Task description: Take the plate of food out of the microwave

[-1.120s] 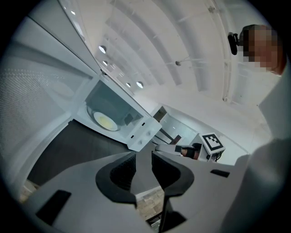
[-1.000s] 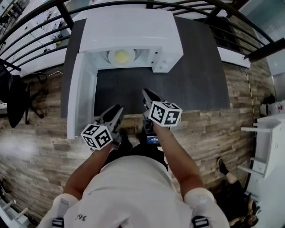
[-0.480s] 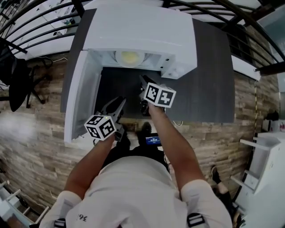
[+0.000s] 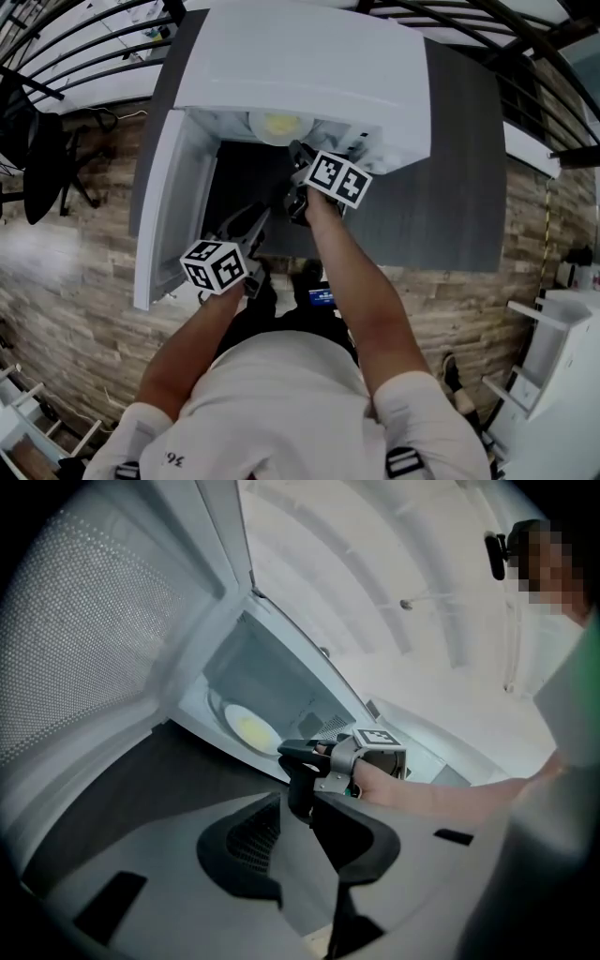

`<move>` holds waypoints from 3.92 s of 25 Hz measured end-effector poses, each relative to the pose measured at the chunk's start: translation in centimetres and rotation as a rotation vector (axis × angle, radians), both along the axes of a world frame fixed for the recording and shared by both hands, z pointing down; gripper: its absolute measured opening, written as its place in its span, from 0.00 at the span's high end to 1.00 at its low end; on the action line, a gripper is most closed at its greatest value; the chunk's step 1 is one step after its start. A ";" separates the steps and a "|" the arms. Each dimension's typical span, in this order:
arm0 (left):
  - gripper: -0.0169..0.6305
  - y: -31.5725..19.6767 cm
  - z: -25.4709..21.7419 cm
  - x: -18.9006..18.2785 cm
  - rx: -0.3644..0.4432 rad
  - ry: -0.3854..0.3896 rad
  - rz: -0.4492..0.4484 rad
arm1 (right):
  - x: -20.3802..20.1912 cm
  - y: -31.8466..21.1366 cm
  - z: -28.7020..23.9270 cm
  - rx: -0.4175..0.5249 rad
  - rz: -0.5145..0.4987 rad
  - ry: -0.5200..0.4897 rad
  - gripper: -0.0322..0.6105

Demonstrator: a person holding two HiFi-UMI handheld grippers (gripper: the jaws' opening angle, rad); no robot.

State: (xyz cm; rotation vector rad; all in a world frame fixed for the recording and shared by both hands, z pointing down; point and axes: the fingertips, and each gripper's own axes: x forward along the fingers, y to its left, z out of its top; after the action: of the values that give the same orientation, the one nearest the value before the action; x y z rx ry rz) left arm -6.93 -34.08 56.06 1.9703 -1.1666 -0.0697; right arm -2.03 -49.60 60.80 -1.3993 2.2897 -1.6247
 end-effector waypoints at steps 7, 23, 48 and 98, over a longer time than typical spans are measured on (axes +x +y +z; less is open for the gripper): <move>0.82 -1.4 0.6 -0.2 -0.019 0.014 -0.001 | -0.5 -1.0 1.2 -0.072 0.048 -0.086 0.83; 0.82 -6.2 2.4 -3.1 -0.089 0.124 -0.059 | 0.9 -1.1 1.2 -0.124 0.073 -0.162 0.90; 0.82 -13.5 5.0 -3.2 -0.157 0.295 -0.092 | 5.2 1.7 0.3 -0.192 -0.056 -0.275 0.92; 0.94 -1.8 0.7 3.2 -0.283 0.610 0.056 | 10.0 12.0 -2.6 -0.114 -0.290 -0.051 0.92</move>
State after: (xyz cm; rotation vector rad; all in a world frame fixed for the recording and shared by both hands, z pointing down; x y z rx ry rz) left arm -3.78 -35.92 56.80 1.5672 -0.6774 -0.4220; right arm 7.92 -37.63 58.15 -1.0659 2.5022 -1.8695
